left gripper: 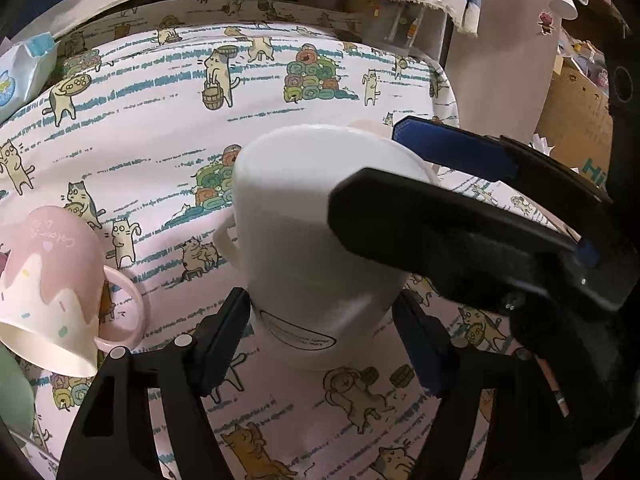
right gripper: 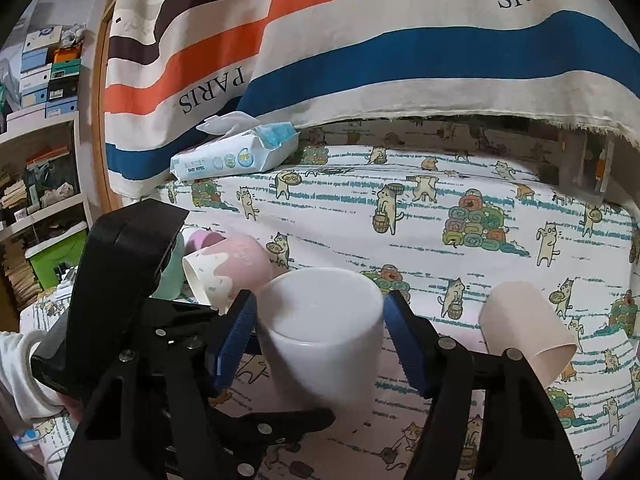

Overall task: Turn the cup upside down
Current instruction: 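Lower the mug rim-down onto the table with the right gripper while the left gripper releases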

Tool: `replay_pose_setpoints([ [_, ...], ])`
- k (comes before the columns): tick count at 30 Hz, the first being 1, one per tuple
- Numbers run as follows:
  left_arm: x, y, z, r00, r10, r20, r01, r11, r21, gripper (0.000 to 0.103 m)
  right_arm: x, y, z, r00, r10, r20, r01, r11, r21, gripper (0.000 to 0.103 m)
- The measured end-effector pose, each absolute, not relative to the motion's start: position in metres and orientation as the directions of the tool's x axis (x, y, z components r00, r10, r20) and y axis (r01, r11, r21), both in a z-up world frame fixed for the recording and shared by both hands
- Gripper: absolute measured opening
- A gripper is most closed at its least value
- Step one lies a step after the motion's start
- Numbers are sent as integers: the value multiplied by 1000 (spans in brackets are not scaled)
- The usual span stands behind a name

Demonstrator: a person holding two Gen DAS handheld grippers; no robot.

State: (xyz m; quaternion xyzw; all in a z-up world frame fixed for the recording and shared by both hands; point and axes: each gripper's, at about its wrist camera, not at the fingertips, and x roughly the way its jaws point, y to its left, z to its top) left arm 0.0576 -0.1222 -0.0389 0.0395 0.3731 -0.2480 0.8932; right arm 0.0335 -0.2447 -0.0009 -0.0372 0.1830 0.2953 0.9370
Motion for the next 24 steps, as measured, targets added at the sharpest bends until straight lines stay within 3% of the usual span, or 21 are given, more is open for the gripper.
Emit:
replay_pose_setpoints([
  [12,81,-125,-37,646,-336,-686,435,900,-31,66,42,-256,0,790,491,-366,-504,861,67,63],
  [14,77,-124,-36,672,-321,-667,422,907,-11,79,43,-258,-1,797,481,-366,-492,868,69,63],
  [15,74,-122,-34,691,-315,-651,411,912,-5,95,44,-259,0,800,477,-364,-487,871,71,63],
  [16,70,-119,-32,714,-312,-626,397,918,-3,102,43,-261,0,806,471,-359,-479,875,74,63],
  [17,65,-115,-30,740,-312,-596,385,923,-5,102,42,-262,2,814,463,-350,-469,880,73,64],
  [19,58,-107,-24,767,-327,-552,384,923,-13,102,33,-268,9,849,439,-295,-441,895,62,85],
  [21,51,-98,-16,791,-326,-517,361,932,-34,102,22,-276,15,880,424,-215,-420,905,65,99],
  [24,39,-83,-5,832,-333,-445,339,938,-68,102,8,-286,22,924,367,-111,-361,930,68,103],
])
